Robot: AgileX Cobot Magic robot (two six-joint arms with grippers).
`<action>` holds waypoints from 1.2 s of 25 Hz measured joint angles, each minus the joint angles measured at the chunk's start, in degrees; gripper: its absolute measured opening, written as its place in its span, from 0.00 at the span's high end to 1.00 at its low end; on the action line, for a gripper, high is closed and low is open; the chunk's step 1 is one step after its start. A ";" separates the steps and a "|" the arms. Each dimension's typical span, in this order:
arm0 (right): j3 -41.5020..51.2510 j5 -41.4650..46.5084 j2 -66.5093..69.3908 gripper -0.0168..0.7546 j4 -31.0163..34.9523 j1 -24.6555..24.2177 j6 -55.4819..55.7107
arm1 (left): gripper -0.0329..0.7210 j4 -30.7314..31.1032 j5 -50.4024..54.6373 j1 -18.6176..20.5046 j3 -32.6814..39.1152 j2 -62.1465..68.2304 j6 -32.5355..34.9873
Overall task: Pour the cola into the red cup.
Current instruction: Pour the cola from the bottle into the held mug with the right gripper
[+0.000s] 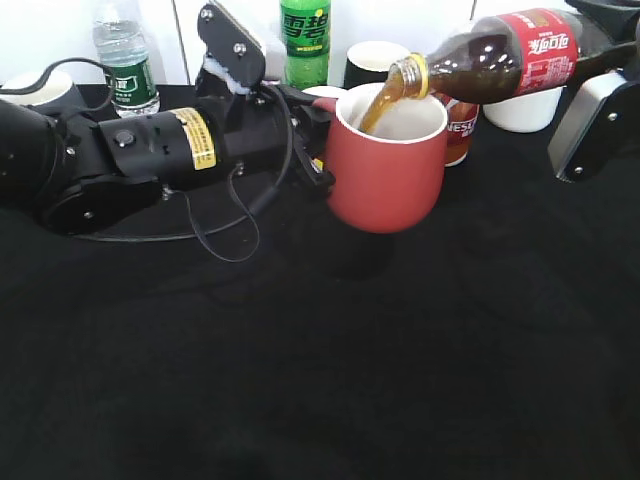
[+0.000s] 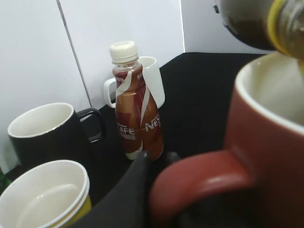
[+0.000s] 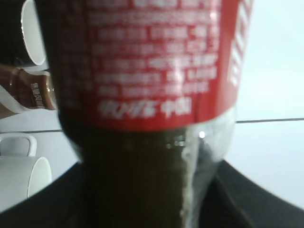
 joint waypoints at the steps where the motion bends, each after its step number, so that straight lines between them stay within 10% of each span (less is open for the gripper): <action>1: 0.00 -0.05 -0.07 0.50 0.00 0.00 -0.11 | 0.87 0.00 0.00 0.00 0.00 0.00 0.00; 30: -0.11 -0.73 -0.43 0.50 0.20 0.00 -1.65 | 0.87 0.00 0.10 0.04 0.00 0.07 0.38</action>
